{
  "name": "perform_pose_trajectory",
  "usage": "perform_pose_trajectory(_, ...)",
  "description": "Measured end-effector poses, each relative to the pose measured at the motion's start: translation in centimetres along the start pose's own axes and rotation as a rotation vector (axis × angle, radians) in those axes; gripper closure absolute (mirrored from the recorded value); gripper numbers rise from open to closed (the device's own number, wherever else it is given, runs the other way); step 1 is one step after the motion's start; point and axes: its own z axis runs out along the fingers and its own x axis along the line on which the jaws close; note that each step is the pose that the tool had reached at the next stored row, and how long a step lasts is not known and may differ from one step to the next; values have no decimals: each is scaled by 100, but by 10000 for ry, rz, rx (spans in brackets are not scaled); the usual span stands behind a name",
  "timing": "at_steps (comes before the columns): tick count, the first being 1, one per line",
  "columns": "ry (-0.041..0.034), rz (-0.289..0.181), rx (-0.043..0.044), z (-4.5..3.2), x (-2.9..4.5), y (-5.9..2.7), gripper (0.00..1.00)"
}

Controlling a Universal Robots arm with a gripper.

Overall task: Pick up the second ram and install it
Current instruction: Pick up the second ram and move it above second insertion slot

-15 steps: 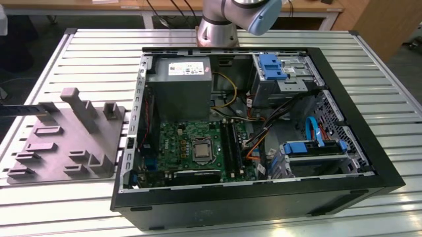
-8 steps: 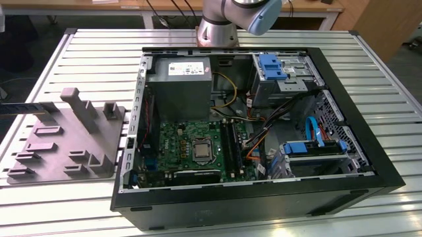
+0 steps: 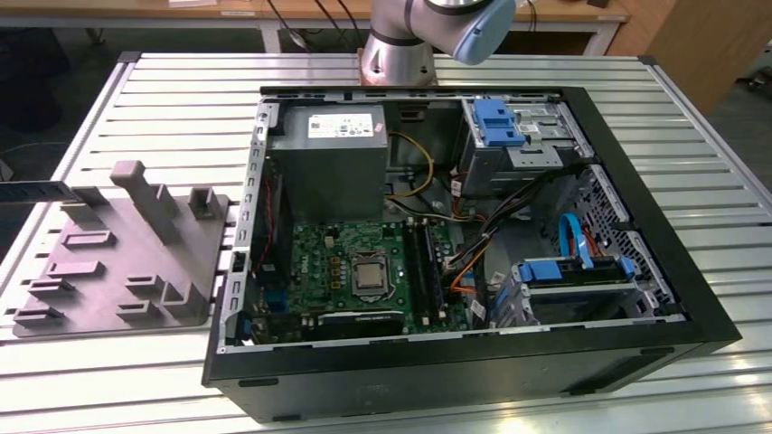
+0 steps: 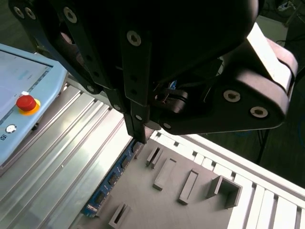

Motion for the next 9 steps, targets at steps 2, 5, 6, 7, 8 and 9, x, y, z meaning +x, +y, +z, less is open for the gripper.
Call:
perform_pose_trajectory(2, 0, 0, 0, -50, -3, 2, 88)
perform_pose_trajectory(5, -1, 0, 1, -123, -7, 5, 88)
perform_pose_trajectory(6, 0, 0, 0, -147, -9, 6, 88)
perform_pose_trajectory(7, 0, 0, 0, -171, -10, 7, 88)
perform_pose_trajectory(8, -1, 0, 1, -194, -11, 8, 88)
perform_pose_trajectory(9, -1, 0, 1, -216, -13, 9, 88)
